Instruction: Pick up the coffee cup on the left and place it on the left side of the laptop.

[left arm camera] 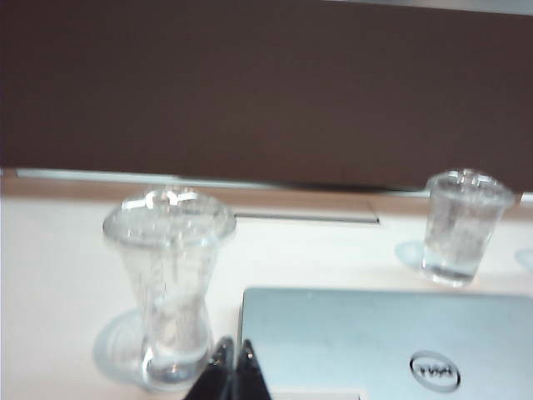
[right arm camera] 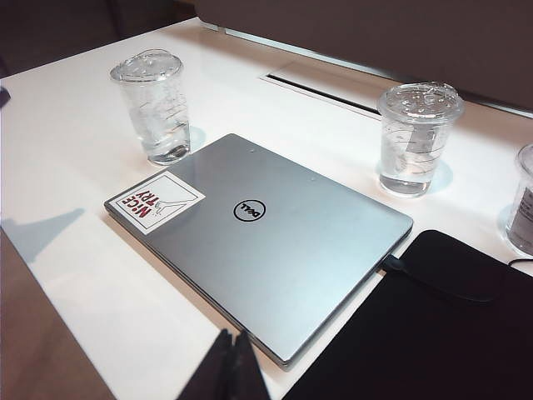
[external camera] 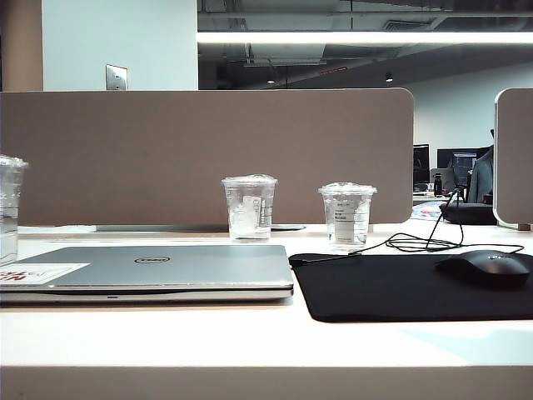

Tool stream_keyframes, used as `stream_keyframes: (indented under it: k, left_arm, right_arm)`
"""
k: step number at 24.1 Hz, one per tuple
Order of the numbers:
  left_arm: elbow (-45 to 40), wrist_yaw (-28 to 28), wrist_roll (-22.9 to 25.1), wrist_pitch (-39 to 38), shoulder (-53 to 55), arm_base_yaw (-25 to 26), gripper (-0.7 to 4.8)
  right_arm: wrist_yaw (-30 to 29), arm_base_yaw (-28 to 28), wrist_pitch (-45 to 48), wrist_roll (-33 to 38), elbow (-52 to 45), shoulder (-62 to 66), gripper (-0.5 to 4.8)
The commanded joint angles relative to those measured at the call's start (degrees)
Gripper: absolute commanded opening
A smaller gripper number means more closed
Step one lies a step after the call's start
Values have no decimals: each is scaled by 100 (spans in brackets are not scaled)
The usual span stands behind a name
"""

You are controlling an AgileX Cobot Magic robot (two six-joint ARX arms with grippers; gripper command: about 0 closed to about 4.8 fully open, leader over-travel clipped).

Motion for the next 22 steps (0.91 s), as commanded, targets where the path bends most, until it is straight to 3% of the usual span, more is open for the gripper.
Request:
stream_keyframes:
  k: [1,22]
  left_arm:
    - [-103,203,-142,28,24,98,-6]
    - [-223,245,-116,-9,24,96,-5]
  right_arm:
    - [-7,2,98,17,20,-13,-1]
    - [-4,0,98,17,20,-13,-1]
